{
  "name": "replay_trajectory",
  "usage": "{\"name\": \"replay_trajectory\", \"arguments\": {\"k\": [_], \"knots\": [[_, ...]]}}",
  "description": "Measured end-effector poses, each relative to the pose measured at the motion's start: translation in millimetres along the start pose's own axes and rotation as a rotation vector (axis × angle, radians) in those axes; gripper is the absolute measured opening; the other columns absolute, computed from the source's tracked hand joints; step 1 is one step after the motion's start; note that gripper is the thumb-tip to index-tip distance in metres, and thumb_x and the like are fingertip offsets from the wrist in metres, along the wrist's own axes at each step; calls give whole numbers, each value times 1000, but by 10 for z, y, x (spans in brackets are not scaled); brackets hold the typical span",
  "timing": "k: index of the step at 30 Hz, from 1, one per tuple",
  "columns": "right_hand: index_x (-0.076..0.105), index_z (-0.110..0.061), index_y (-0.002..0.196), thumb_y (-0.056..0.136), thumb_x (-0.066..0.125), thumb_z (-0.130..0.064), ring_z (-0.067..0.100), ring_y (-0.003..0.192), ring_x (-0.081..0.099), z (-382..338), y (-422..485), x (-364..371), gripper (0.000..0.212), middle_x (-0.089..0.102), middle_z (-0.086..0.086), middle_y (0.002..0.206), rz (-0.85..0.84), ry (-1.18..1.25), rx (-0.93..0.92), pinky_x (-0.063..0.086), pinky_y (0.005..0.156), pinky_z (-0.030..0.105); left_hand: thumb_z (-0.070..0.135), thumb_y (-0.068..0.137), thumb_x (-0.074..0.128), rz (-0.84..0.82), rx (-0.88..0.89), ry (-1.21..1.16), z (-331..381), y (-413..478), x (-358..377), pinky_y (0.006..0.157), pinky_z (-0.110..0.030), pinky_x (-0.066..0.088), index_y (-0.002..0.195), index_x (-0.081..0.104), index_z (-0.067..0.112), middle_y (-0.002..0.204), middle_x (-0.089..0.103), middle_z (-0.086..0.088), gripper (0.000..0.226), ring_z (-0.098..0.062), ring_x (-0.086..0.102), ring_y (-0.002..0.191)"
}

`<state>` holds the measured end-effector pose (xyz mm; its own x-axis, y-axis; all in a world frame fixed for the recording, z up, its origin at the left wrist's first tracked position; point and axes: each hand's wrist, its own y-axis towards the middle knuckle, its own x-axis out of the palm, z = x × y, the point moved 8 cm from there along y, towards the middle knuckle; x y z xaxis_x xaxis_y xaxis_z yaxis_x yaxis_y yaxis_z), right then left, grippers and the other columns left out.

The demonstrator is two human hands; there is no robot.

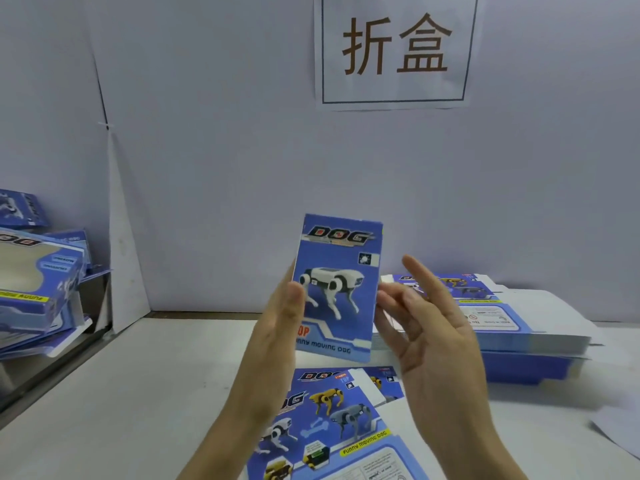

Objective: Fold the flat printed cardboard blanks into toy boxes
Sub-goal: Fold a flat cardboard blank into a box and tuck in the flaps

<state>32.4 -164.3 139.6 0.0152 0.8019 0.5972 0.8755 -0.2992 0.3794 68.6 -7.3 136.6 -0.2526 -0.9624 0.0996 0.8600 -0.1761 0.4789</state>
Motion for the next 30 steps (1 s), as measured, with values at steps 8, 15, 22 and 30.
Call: {"name": "replay_trajectory", "arguments": {"k": [8, 15, 22, 30], "knots": [[51, -42, 122, 51, 69, -68, 9, 90, 70, -12, 17, -19, 77, 71, -14, 100, 30, -429, 6, 58, 75, 36, 50, 94, 45, -229, 432, 567, 259, -85, 153, 106, -33, 43, 145, 25, 52, 152, 27, 27, 55, -6, 25, 143], [52, -32, 113, 34, 66, -79, -2, 70, 67, -65, 99, -314, 93, 70, -11, 89, 215, -677, 25, 49, 63, 27, 46, 95, 47, -435, 487, 680, 111, -187, 361, 118, -22, 13, 148, 19, 36, 156, 10, 30, 61, 1, 8, 146], [55, -10, 115, 53, 65, -55, 24, 80, 66, 161, 157, -294, 77, 67, 15, 93, 66, -211, 50, 57, 67, 34, 64, 63, 70, 227, 76, 302, -52, 26, -206, 113, -21, 18, 148, 11, 50, 158, 5, 22, 104, 5, 9, 144], [51, -41, 120, 63, 54, -24, 10, 119, 54, 45, 306, -403, 60, 57, -7, 129, -79, -466, 73, 42, 90, 27, 23, 56, 90, -109, -121, 39, -359, 217, -356, 67, -22, 57, 120, 54, 6, 99, 74, -3, 75, -20, 72, 89]]}}
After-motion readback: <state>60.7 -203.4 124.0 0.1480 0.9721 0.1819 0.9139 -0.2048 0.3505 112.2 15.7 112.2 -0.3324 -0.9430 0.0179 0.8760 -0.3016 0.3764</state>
